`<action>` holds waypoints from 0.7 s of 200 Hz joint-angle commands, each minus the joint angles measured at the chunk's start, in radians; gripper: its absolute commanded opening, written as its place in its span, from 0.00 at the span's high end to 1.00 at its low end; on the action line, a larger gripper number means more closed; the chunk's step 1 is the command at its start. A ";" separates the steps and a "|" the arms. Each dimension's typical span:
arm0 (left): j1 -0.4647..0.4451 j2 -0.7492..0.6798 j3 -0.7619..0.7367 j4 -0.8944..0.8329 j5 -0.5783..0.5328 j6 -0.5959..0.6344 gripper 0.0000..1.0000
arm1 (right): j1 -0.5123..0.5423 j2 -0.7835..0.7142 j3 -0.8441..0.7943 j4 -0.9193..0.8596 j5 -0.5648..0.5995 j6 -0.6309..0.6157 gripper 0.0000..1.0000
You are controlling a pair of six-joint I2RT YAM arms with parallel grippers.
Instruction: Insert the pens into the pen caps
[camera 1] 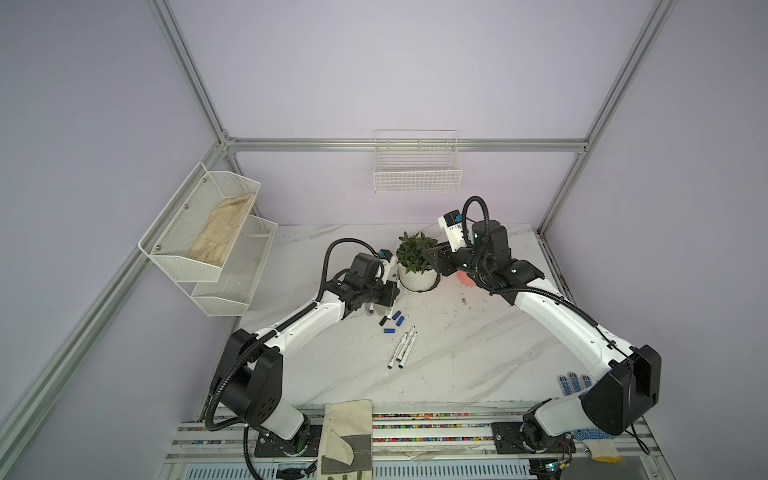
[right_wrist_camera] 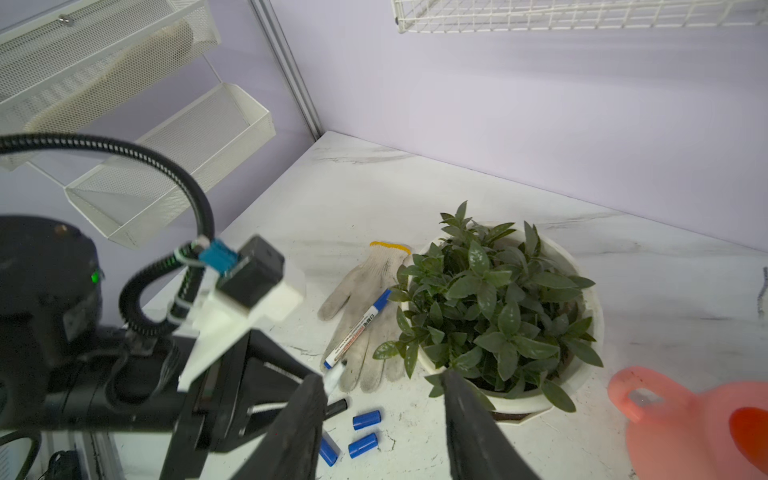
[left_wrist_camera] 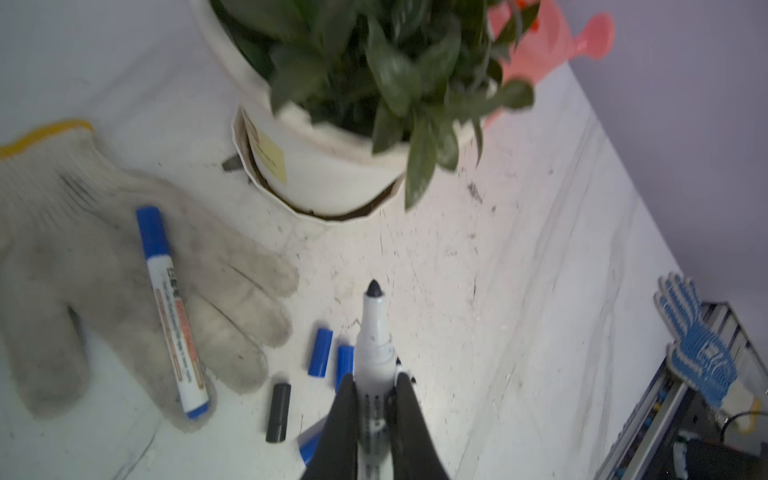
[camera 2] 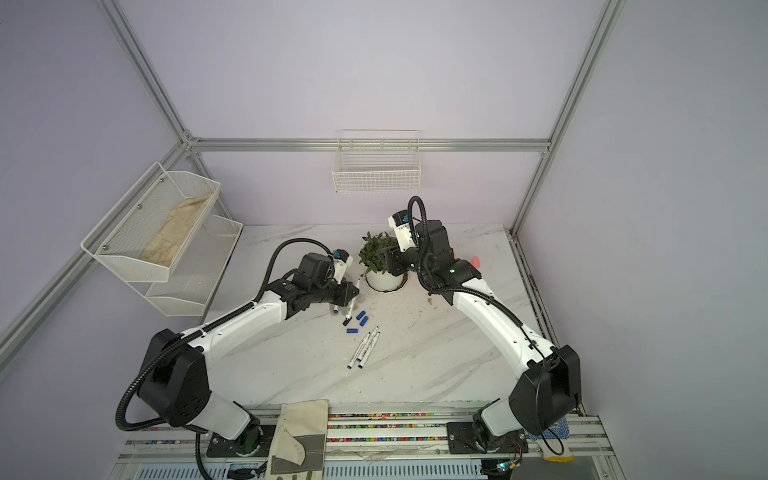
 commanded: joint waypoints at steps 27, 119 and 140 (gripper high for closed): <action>0.016 -0.047 0.023 0.383 0.042 -0.169 1.00 | 0.005 0.005 -0.049 0.043 -0.255 -0.011 0.49; 0.016 -0.062 0.009 0.468 0.213 -0.213 1.00 | 0.007 0.090 -0.040 0.099 -0.272 0.064 0.52; 0.015 -0.072 -0.005 0.475 0.229 -0.216 1.00 | 0.008 0.103 -0.029 0.099 -0.279 0.067 0.53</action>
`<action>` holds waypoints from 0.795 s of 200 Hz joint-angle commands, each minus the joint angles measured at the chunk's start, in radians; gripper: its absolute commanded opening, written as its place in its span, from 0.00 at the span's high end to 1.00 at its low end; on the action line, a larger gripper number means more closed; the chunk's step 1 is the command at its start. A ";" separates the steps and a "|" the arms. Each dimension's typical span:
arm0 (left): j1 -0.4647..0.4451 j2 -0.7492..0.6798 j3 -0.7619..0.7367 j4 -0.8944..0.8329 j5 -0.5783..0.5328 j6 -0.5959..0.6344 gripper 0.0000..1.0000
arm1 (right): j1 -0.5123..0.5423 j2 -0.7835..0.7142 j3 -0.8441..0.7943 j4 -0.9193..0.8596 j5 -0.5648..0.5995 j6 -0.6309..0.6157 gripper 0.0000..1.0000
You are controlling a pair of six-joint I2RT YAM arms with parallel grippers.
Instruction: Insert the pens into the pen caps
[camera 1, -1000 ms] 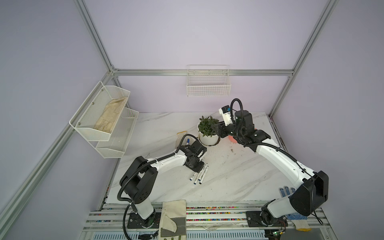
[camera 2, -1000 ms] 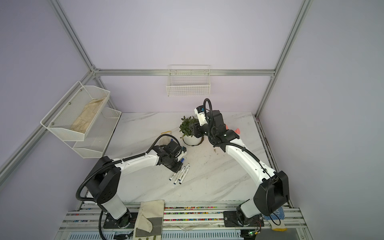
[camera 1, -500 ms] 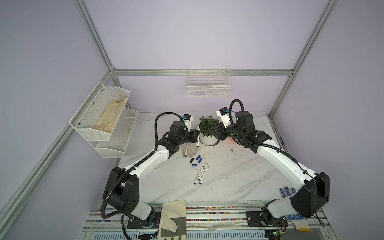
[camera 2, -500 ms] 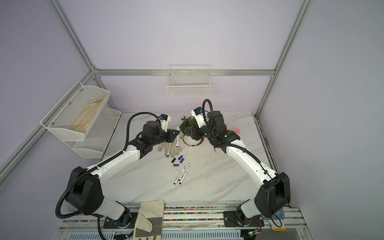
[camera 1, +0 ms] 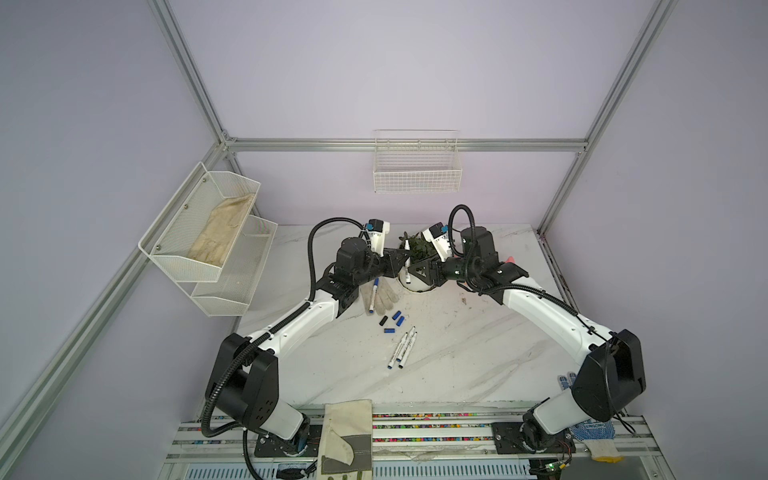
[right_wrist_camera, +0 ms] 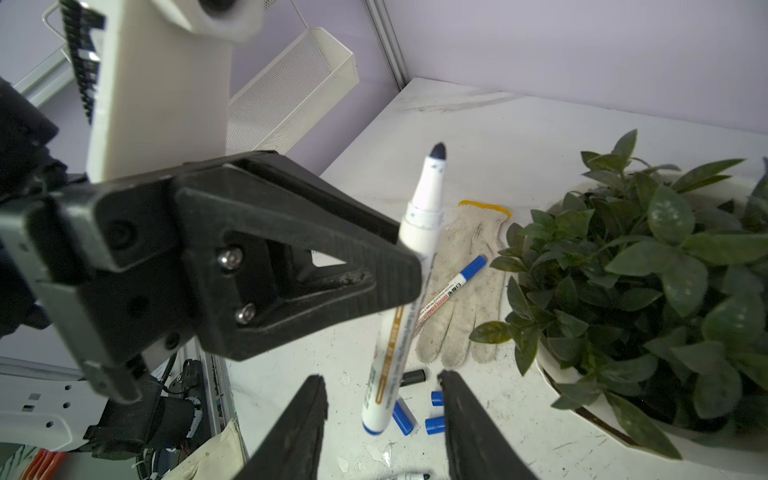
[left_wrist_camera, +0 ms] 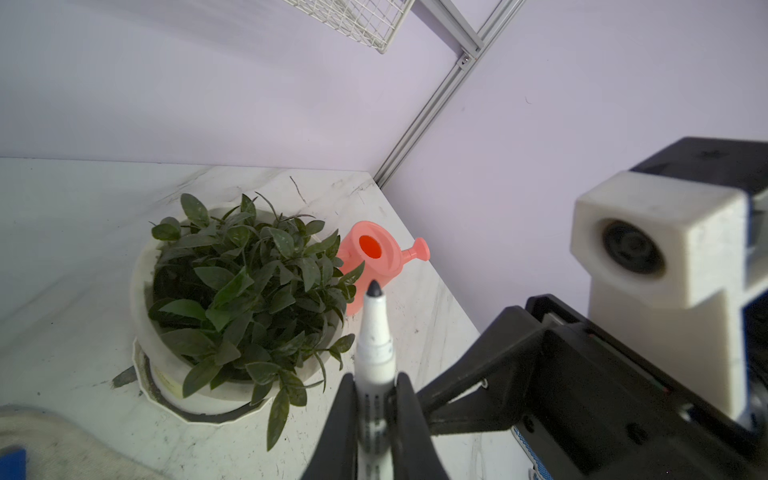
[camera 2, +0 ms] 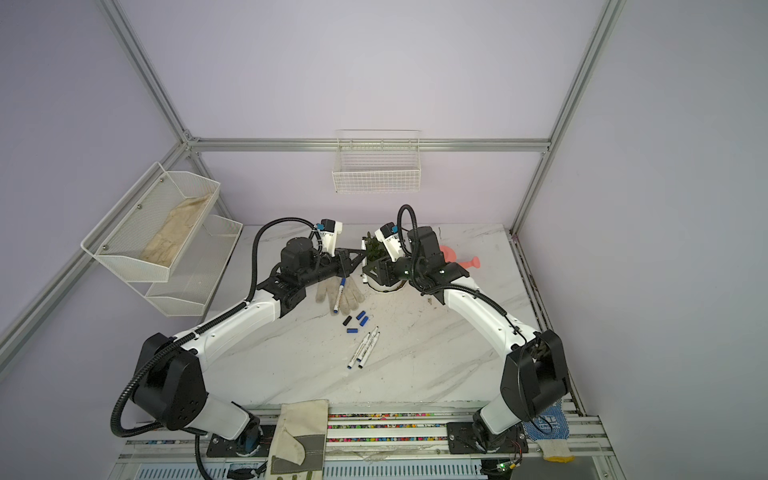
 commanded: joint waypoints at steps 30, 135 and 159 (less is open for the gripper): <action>-0.008 -0.065 -0.019 0.077 0.091 -0.019 1.00 | 0.005 0.031 0.023 0.051 -0.029 0.029 0.57; -0.033 -0.030 -0.037 0.036 0.147 0.000 1.00 | 0.005 0.041 0.031 0.121 -0.068 0.080 0.83; -0.033 -0.032 -0.035 0.011 0.144 0.012 0.97 | 0.005 0.039 0.030 0.126 -0.081 0.079 0.92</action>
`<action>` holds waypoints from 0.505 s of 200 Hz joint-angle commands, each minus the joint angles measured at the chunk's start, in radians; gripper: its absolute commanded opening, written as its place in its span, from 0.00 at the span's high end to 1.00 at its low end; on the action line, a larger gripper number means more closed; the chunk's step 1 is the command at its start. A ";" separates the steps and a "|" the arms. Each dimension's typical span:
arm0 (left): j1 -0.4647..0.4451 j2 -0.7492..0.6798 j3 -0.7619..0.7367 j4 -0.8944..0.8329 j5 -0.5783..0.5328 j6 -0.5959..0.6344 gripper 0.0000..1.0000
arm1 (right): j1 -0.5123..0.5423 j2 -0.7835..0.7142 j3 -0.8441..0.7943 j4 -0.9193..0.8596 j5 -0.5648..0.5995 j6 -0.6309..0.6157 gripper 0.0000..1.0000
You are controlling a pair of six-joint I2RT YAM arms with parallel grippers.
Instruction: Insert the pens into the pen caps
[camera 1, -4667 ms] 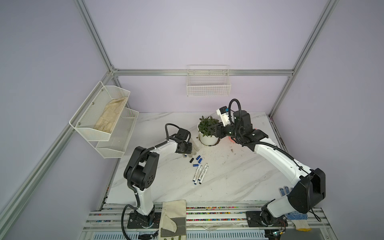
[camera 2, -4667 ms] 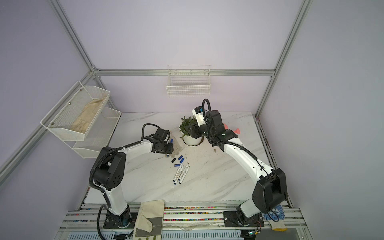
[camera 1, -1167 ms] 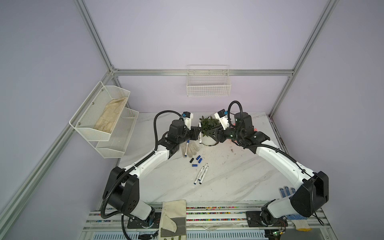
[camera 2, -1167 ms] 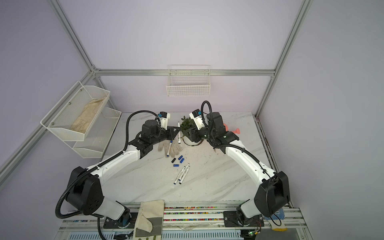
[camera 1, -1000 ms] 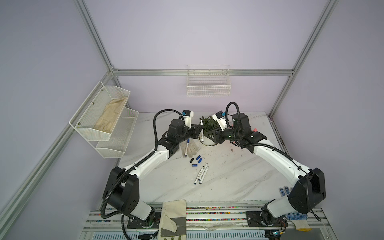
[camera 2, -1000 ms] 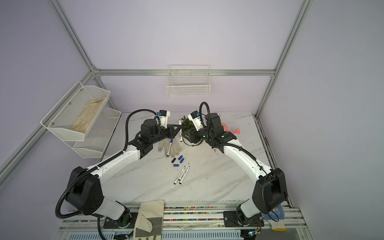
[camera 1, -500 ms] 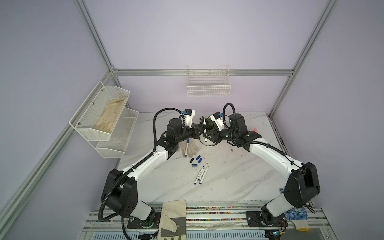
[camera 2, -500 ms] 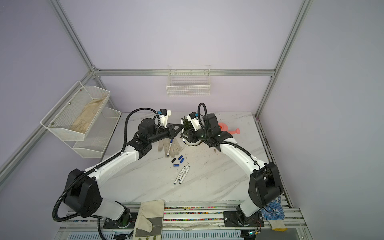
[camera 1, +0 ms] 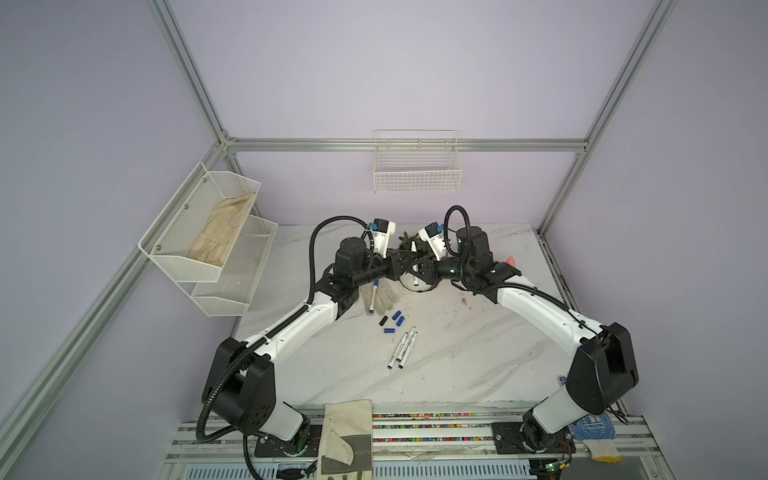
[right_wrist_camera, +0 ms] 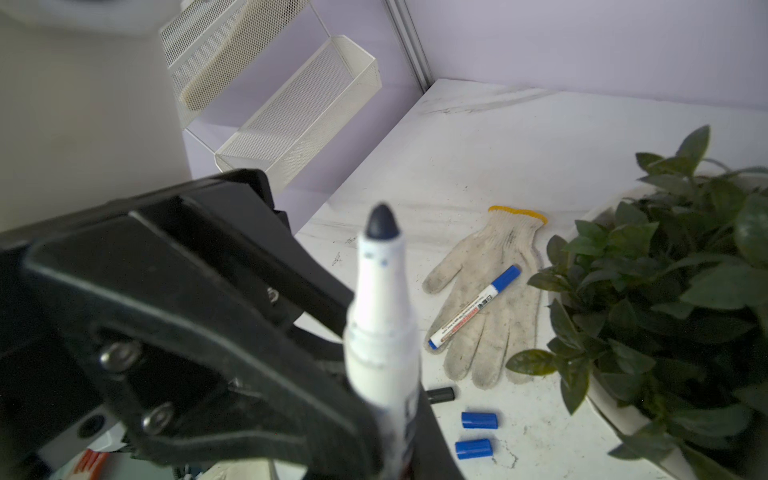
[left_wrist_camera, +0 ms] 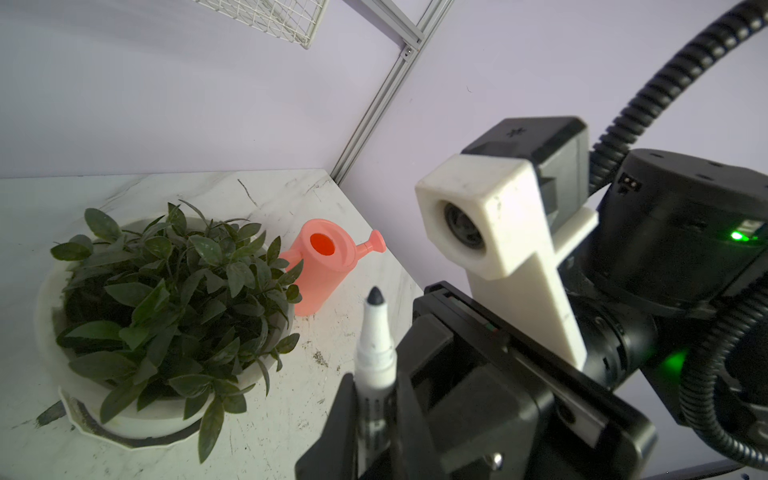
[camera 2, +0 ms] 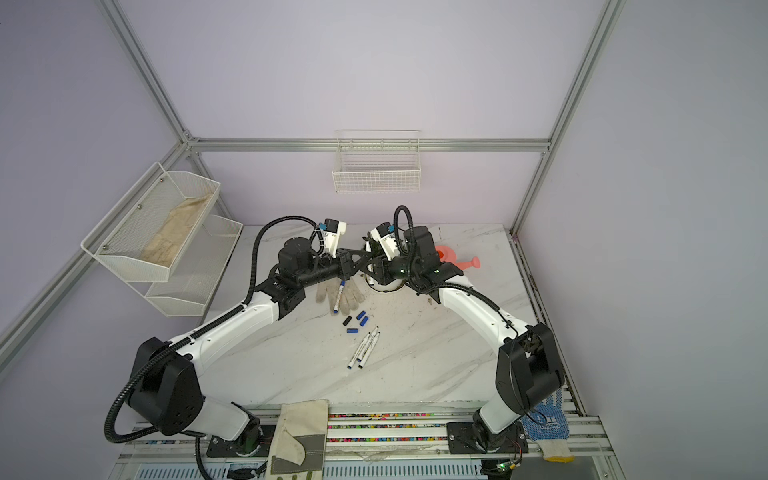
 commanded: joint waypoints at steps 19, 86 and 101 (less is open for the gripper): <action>-0.011 -0.042 -0.051 -0.020 0.012 0.025 0.69 | -0.002 -0.003 0.025 0.058 -0.009 0.000 0.97; 0.015 -0.193 -0.148 -0.197 -0.016 0.196 0.50 | -0.055 -0.041 0.019 0.083 -0.019 0.007 0.98; 0.011 -0.187 -0.155 -0.203 0.030 0.205 0.48 | -0.057 -0.040 0.018 0.085 -0.036 0.015 0.98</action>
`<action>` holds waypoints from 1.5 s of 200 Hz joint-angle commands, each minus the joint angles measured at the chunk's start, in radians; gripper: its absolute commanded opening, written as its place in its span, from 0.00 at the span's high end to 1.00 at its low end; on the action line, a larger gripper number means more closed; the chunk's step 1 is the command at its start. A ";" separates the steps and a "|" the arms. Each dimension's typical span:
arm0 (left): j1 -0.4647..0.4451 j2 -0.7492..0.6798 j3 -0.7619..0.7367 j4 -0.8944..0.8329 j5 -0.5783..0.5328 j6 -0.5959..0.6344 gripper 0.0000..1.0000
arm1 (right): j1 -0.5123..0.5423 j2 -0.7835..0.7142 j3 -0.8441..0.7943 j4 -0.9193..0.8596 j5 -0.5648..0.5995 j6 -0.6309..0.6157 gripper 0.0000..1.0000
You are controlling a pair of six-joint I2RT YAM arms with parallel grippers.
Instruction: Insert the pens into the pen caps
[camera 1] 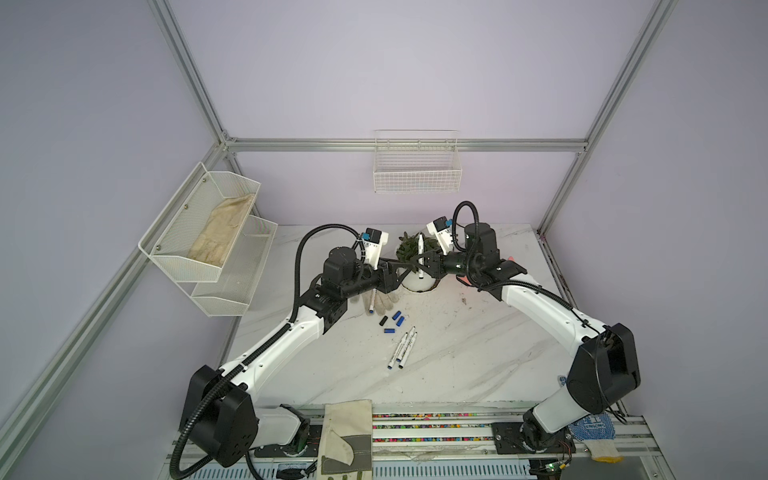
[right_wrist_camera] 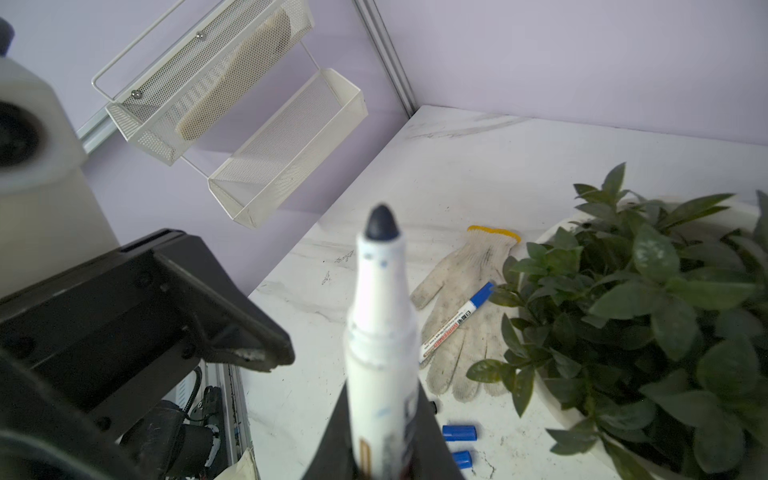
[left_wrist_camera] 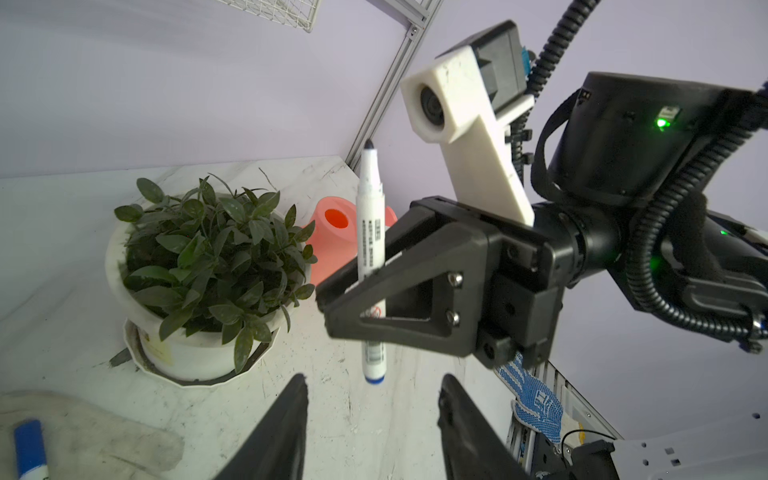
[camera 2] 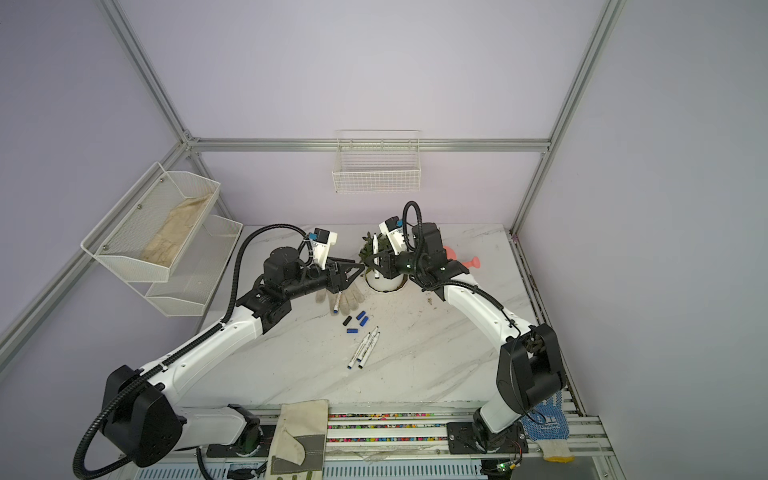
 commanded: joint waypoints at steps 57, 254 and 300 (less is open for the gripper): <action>-0.036 0.074 0.007 0.016 0.095 0.066 0.44 | -0.004 -0.035 0.012 0.059 -0.092 0.028 0.98; -0.049 0.185 0.119 0.205 0.114 0.019 0.53 | -0.003 -0.041 -0.014 0.079 -0.141 0.049 0.99; -0.049 0.204 0.133 0.268 0.107 -0.001 0.69 | -0.004 -0.048 -0.024 0.079 -0.152 0.054 0.99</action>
